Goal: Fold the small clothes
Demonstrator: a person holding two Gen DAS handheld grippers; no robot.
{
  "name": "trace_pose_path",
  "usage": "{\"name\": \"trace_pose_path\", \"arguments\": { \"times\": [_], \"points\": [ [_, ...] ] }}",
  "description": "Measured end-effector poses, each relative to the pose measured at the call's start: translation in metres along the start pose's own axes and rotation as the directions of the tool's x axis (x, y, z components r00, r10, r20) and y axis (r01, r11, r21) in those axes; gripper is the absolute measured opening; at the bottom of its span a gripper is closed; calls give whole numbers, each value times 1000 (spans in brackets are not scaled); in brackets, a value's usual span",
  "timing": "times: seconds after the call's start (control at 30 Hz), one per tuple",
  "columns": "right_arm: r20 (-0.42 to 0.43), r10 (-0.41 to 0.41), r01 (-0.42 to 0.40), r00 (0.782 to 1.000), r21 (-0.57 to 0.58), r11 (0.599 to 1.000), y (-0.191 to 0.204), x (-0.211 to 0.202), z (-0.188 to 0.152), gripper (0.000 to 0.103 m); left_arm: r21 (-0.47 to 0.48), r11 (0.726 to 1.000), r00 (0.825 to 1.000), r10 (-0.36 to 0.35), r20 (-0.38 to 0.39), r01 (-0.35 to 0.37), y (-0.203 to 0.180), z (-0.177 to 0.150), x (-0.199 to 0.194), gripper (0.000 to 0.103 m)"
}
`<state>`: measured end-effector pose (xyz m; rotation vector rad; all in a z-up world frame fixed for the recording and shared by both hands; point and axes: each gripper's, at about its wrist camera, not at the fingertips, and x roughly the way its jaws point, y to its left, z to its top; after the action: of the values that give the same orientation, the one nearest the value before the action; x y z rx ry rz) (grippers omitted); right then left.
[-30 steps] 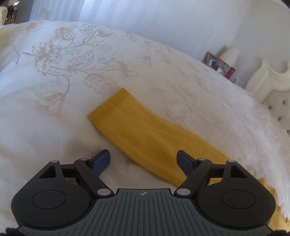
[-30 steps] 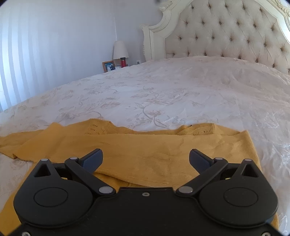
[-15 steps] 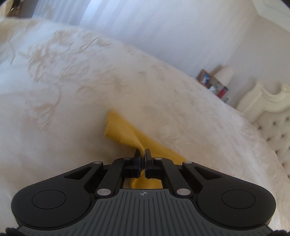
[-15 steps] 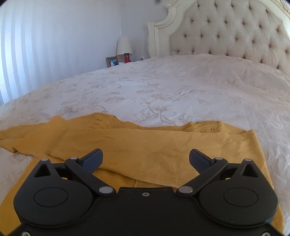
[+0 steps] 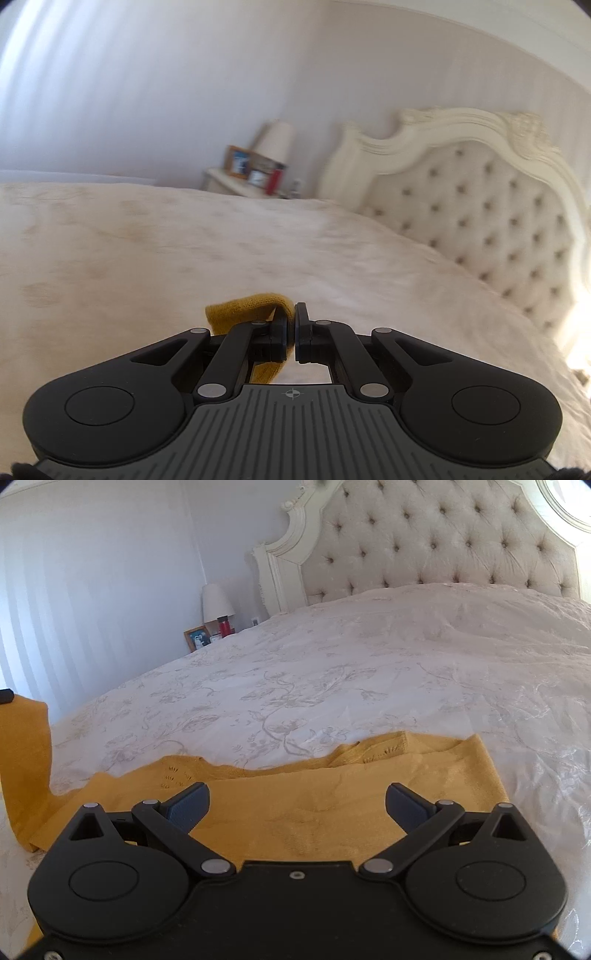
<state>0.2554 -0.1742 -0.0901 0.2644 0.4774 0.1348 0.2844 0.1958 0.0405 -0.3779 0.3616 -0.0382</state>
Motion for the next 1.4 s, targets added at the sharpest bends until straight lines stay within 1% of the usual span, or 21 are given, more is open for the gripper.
{"name": "trace_pose_path", "arguments": {
  "times": [0.1, 0.2, 0.33, 0.5, 0.63, 0.7, 0.73, 0.77, 0.8, 0.83, 0.87, 0.9, 0.93, 1.03, 1.07, 1.13, 1.2, 1.23, 1.3, 1.37, 1.4],
  "points": [
    [13, -19, 19, 1000, 40, 999, -11, -2, 3, 102, 12, 996, 996, -92, -16, 93, -43, -11, 18, 3],
    [26, -44, 42, 999, 72, 996, -22, -5, 6, 102, 31, 987, 987, -159, -39, 160, -82, -27, 39, 3],
    [40, -76, 70, 996, 137, 988, -41, -9, 10, 102, 12, 971, 966, -236, -107, 239, -126, -57, 71, 3],
    [56, -149, 132, 987, 228, 965, -69, -16, 14, 102, 73, 957, 943, -263, -203, 282, -169, -102, 97, 3],
    [49, -185, 162, 981, 300, 940, -85, -17, 14, 102, 104, 939, 911, -284, -300, 327, -185, -138, 112, 5],
    [42, -195, 174, 980, 305, 936, -88, -17, 13, 102, 125, 926, 888, -295, -352, 357, -190, -152, 117, 18],
    [41, -197, 175, 980, 305, 936, -88, -17, 13, 102, 133, 918, 875, -300, -379, 373, -193, -157, 119, 42],
    [44, -196, 174, 980, 306, 936, -88, -17, 13, 102, 141, 912, 865, -306, -397, 387, -194, -161, 119, 56],
    [48, -201, 177, 978, 313, 933, -89, -19, 13, 102, 143, 916, 870, -296, -394, 376, -192, -162, 116, 58],
    [50, -205, 179, 978, 315, 932, -90, -19, 13, 102, 150, 914, 872, -295, -391, 377, -191, -162, 114, 63],
    [53, -209, 182, 976, 318, 930, -91, -20, 13, 102, 163, 912, 876, -293, -384, 376, -191, -160, 112, 71],
    [57, -215, 185, 975, 323, 928, -92, -21, 13, 102, 180, 912, 884, -283, -372, 368, -187, -158, 107, 76],
    [57, -214, 184, 975, 327, 927, -93, -21, 13, 102, 206, 914, 898, -262, -354, 348, -186, -155, 102, 79],
    [45, -191, 168, 981, 310, 936, -90, -18, 12, 102, 263, 921, 929, -203, -309, 288, -168, -147, 84, 79],
    [39, -177, 157, 984, 300, 941, -88, -16, 12, 102, 285, 925, 941, -165, -294, 251, -160, -146, 77, 80],
    [30, -137, 122, 990, 291, 949, -84, -12, 12, 102, 317, 932, 959, -88, -270, 175, -143, -144, 65, 80],
    [20, -111, 102, 994, 256, 961, -76, -8, 10, 102, 329, 938, 965, -23, -261, 112, -122, -145, 53, 80],
    [13, -101, 95, 995, 229, 969, -71, -6, 10, 102, 338, 938, 965, 22, -260, 69, -111, -145, 48, 80],
    [0, -80, 78, 997, 180, 981, -61, -2, 8, 102, 354, 935, 960, 109, -258, -11, -90, -148, 39, 80],
    [-9, -58, 59, 998, 151, 987, -53, 1, 7, 101, 356, 931, 950, 182, -254, -84, -69, -151, 32, 80],
    [-13, -53, 55, 998, 133, 990, -48, 2, 5, 101, 351, 930, 944, 208, -255, -110, -59, -152, 30, 80]
  ]
}}
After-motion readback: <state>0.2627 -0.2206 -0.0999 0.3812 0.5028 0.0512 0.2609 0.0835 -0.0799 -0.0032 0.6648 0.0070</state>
